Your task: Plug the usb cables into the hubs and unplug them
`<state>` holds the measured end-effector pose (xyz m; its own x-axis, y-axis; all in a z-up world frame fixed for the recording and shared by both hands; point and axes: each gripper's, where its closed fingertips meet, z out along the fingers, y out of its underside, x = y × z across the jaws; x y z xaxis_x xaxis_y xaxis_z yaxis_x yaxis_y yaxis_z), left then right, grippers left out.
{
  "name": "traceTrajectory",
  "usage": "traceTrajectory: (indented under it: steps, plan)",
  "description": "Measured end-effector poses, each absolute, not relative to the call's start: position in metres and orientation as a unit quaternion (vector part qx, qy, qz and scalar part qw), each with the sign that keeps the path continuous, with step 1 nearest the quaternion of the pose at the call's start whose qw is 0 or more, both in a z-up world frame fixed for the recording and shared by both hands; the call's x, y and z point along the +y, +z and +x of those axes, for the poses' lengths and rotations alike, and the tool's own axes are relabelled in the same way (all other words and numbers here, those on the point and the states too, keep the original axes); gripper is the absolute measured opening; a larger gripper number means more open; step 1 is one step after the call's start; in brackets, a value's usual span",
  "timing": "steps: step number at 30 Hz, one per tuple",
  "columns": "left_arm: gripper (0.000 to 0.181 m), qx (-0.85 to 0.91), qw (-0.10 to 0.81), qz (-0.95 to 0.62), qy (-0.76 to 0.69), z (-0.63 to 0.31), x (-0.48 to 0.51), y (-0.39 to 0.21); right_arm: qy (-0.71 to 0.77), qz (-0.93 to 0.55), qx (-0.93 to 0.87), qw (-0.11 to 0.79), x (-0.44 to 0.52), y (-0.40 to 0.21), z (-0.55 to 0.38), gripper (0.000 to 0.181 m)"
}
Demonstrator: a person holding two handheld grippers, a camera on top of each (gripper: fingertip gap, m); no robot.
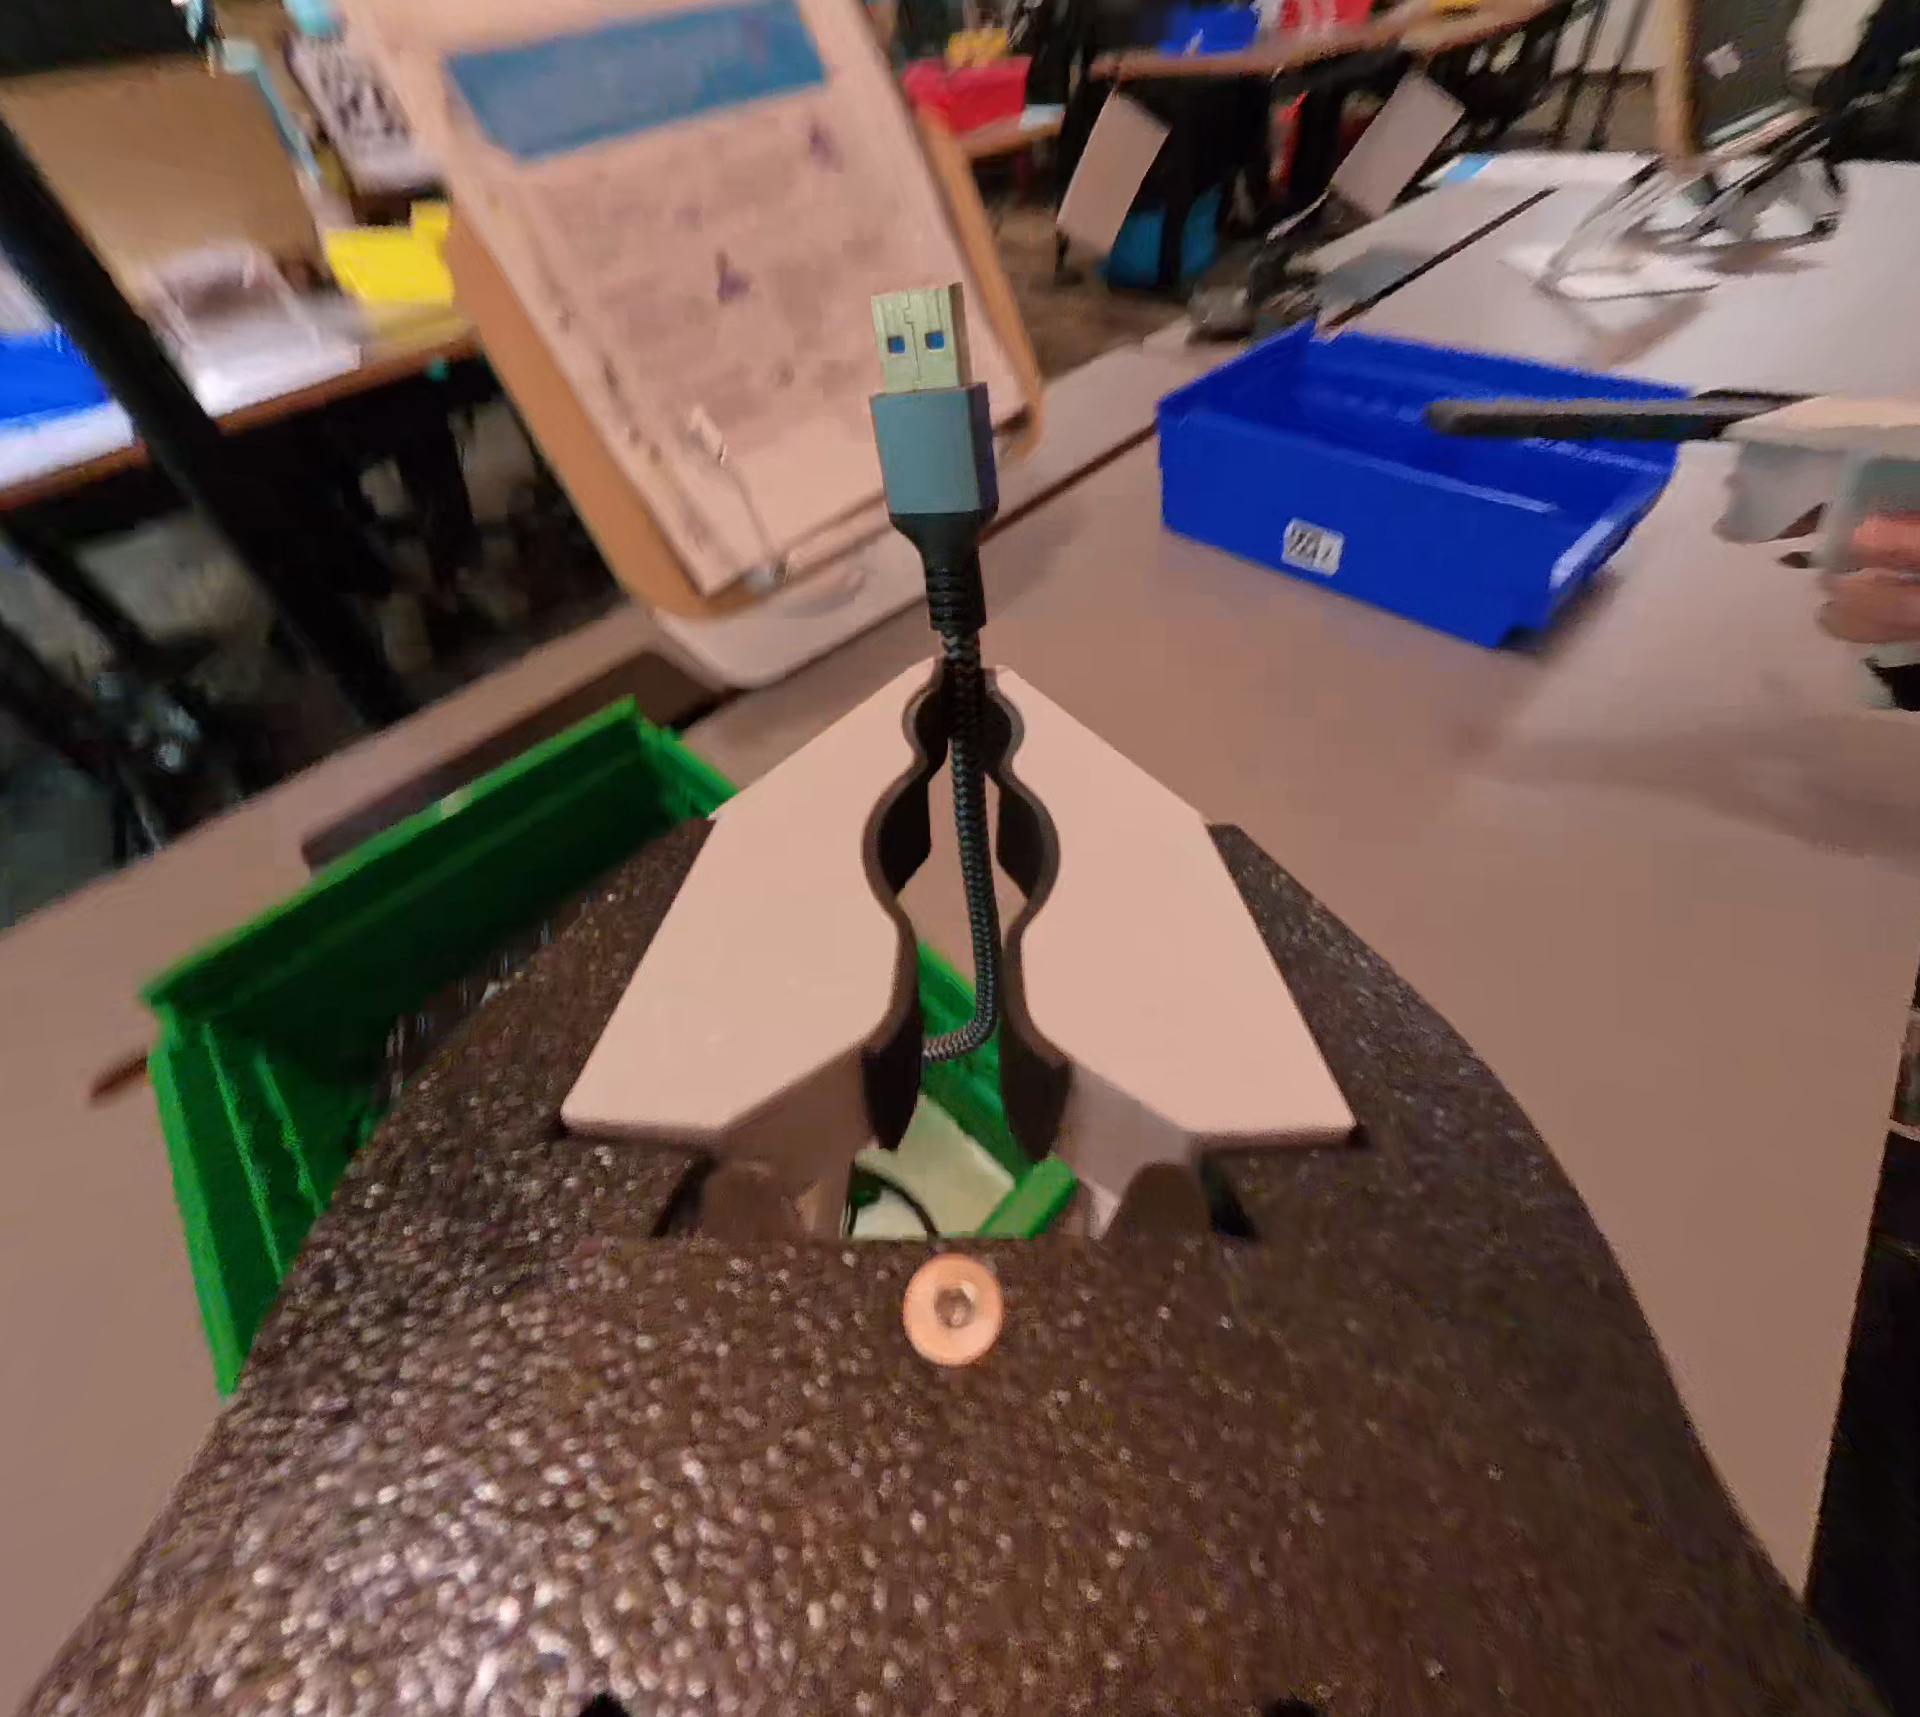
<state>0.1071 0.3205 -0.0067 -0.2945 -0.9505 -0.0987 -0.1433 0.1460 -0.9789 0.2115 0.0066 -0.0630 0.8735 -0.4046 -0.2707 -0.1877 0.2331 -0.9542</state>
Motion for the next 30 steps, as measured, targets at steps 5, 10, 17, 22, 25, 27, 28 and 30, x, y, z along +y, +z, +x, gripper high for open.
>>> traceTrajectory:
  steps: [5, 10, 17, 22, 25, 27, 28, 30]
  plan:
    - [0.002, 0.672, 0.419, -0.269, -0.548, 0.091, 0.244, 0.030, -0.078, -0.611, 0.234, 0.752, 0.003, -0.057, 0.209, 0.044]
    - [0.002, 0.689, 0.382, -0.216, -0.577, 0.092, 0.177, 0.025, -0.074, -0.605, 0.235, 0.757, -0.003, -0.054, 0.210, 0.044]
    - [0.002, 0.662, 0.396, -0.337, -0.540, 0.122, 0.188, -0.013, -0.032, -0.608, 0.227, 0.760, -0.004, -0.059, 0.206, 0.044]
    - [0.002, 0.633, 0.361, -0.290, -0.620, 0.100, 0.156, 0.006, 0.022, -0.583, 0.233, 0.778, -0.007, -0.054, 0.205, 0.044]
    - [0.003, 0.626, 0.357, -0.238, -0.651, 0.079, 0.134, 0.026, 0.017, -0.587, 0.235, 0.774, -0.006, -0.056, 0.208, 0.044]
    - [0.002, 0.610, 0.321, -0.206, -0.694, 0.061, 0.119, 0.039, 0.019, -0.584, 0.235, 0.777, -0.006, -0.055, 0.207, 0.044]
    - [0.003, 0.604, 0.290, -0.187, -0.718, 0.051, 0.111, 0.044, 0.017, -0.583, 0.235, 0.778, -0.006, -0.055, 0.208, 0.044]
    - [0.003, 0.573, 0.213, -0.154, -0.776, 0.034, 0.101, 0.055, 0.010, -0.585, 0.239, 0.775, -0.006, -0.057, 0.209, 0.044]
